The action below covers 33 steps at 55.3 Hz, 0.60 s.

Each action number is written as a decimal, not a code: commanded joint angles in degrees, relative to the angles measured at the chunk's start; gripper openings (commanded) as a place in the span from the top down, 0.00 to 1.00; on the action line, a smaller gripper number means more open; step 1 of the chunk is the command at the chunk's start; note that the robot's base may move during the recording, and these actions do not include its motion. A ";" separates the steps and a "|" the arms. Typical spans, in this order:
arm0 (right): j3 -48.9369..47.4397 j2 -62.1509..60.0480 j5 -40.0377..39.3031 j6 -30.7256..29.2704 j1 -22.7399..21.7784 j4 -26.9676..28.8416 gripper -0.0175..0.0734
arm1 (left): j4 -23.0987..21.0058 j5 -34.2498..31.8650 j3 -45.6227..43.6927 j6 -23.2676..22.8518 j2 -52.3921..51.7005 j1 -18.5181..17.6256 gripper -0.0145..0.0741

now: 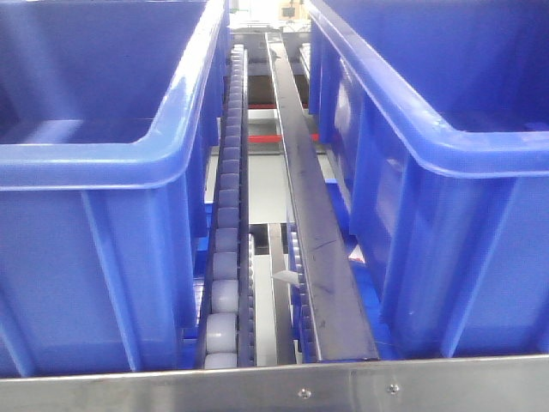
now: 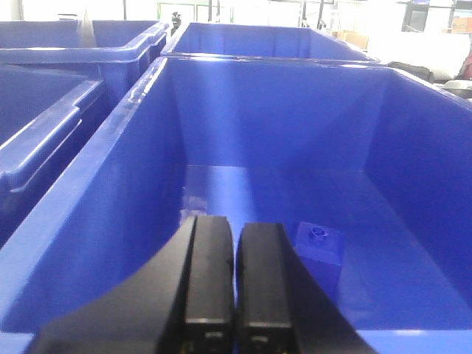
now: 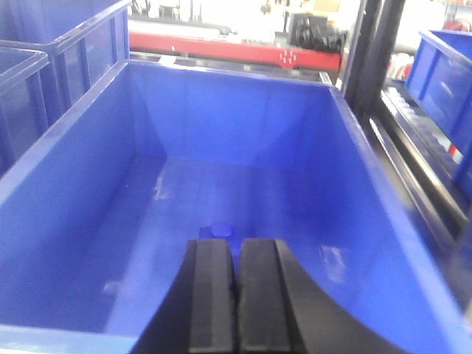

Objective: Pick and sort blue part to right shelf

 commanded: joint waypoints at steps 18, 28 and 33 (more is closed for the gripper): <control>18.03 0.24 -26.14 0.29 -3.75 9.63 0.76 | -0.47 -5.06 1.70 -0.08 -1.51 0.06 0.70; 19.40 -1.83 -24.82 0.29 -3.80 8.73 0.76 | -0.47 -5.06 1.70 -0.08 -1.38 0.06 0.70; 19.40 -1.83 -24.82 0.29 -3.80 8.73 0.76 | -0.47 -5.06 1.70 -0.08 -1.38 0.06 0.70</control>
